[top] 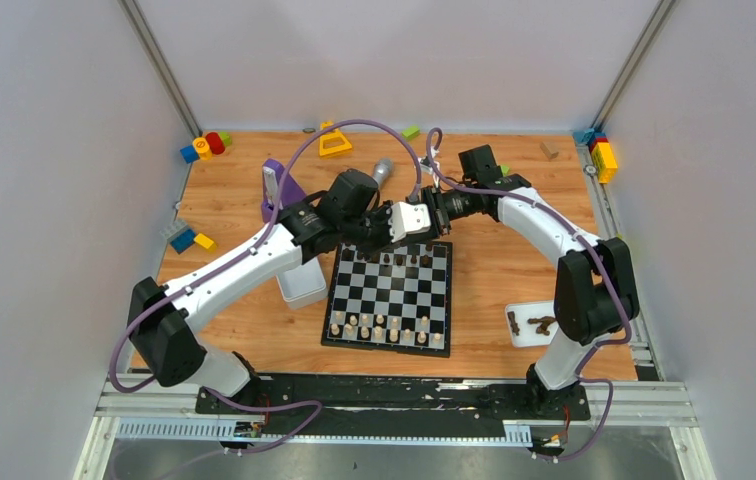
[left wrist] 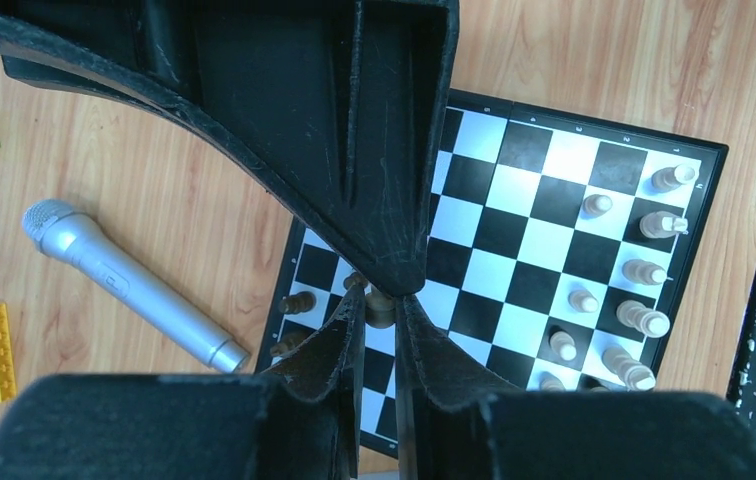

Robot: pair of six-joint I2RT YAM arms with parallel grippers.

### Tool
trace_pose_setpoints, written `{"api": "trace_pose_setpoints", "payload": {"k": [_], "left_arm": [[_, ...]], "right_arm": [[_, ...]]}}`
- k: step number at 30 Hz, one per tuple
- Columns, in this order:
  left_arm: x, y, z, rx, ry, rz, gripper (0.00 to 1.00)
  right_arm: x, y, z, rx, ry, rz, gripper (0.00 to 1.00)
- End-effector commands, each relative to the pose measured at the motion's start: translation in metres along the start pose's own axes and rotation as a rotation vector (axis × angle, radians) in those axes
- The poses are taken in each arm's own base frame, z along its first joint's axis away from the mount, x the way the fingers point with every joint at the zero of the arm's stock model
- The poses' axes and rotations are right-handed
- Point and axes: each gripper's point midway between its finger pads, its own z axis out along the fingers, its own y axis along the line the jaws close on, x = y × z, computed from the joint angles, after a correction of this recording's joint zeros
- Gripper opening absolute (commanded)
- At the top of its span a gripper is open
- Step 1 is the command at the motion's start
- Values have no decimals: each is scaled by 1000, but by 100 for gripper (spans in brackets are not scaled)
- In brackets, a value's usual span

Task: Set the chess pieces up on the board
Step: Place the chess piece on the chessboard.

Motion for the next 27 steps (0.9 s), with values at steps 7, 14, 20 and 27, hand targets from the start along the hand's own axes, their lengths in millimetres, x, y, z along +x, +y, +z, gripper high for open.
{"api": "trace_pose_setpoints", "payload": {"k": [7, 14, 20, 27], "left_arm": [[-19, 11, -6, -54, -45, 8, 31], [-21, 19, -21, -126, -65, 29, 78], [-28, 33, -29, -119, -127, 9, 97], [-66, 11, -27, 97, -370, 83, 100]], "right_arm": [[-11, 7, 0, 0, -8, -83, 7], [-17, 13, -21, 53, -55, -136, 0], [-25, 30, -50, 48, -122, -184, 0], [-33, 53, -67, 11, -165, -216, 0]]}}
